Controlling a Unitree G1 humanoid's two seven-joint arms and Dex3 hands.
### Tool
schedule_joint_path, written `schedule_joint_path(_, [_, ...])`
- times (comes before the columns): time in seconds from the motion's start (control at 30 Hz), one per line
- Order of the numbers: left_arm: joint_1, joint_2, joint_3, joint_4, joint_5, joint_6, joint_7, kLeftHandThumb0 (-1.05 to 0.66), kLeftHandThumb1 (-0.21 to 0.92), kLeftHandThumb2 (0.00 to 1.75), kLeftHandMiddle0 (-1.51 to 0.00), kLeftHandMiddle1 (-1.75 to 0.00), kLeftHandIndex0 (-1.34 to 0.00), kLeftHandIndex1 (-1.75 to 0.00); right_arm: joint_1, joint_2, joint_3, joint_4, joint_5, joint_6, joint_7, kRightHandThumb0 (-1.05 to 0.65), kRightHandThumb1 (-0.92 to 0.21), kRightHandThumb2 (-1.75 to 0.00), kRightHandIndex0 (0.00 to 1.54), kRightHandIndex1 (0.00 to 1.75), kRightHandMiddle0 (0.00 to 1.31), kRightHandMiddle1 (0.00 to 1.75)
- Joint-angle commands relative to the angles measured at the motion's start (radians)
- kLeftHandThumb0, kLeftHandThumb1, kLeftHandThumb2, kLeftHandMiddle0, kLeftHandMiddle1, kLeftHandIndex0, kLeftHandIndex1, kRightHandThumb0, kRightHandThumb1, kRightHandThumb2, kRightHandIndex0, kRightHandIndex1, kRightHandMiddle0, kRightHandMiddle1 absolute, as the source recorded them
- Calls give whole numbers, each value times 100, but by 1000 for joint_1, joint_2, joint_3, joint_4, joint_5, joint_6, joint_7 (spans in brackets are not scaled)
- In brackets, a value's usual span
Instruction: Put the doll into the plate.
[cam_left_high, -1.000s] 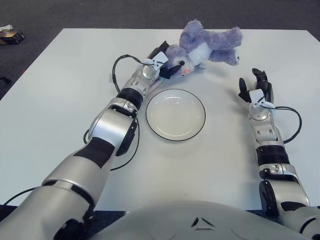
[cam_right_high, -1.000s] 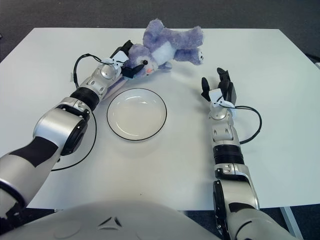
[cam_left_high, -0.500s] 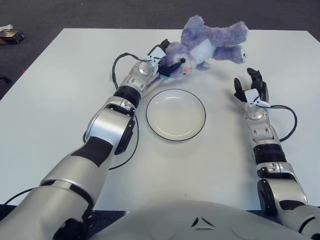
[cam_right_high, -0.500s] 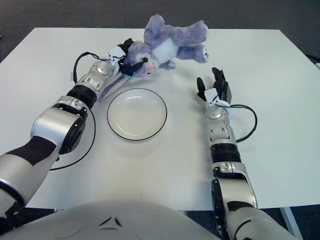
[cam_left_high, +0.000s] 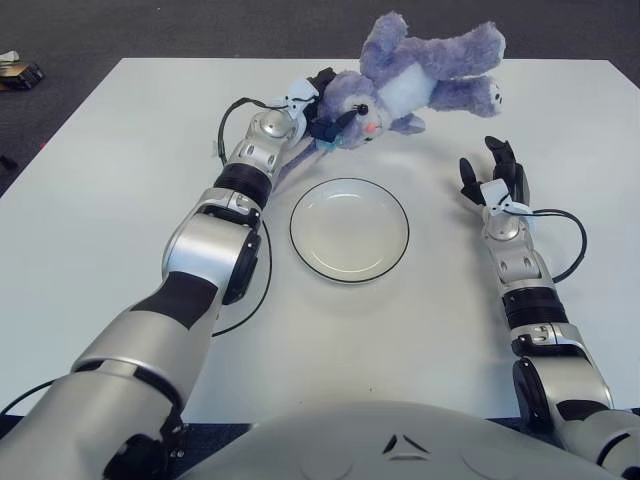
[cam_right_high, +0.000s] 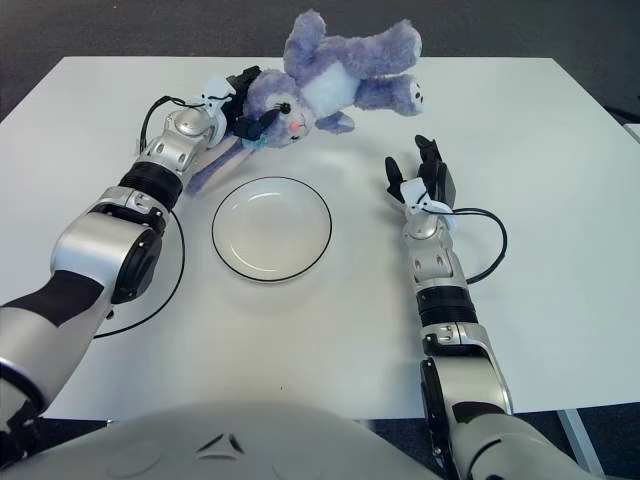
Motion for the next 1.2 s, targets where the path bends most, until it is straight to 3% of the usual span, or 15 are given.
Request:
schedule_joint_path(0.0, [-22,13,22,-31,-38,26,-51,42,46,112,-49,-175,-51,-175,-1,8,10,24,4,10,21,-82,-92,-75,31,0,23,26])
schedule_joint_path(0.2, [-17,15,21,-46,-44,39,-60,42,47,111,-49,-175,-51,-175,-2,7,12,26,6,9,20,-82,-92,-75,31,0,23,25])
schedule_joint_path(0.33, [-41,46,35,-50,-80,134,-170,42,47,111,-49,-175,-51,-175,-76,2,15,41,9,34,40,-82,-92,-75,31,0,24,25])
schedule_joint_path(0.5, [-34,64,30,-86,-85,177,-203,42,47,110,-48,-175,-51,-175,-103,-8,15,39,1,20,40,-82,-92,-75,31,0,24,25])
schedule_joint_path(1.17, [-3,155,-12,-185,-84,224,-411,41,50,107,-47,-175,-49,-175,-126,-20,7,22,-4,20,34,-82,-92,-76,32,0,24,23])
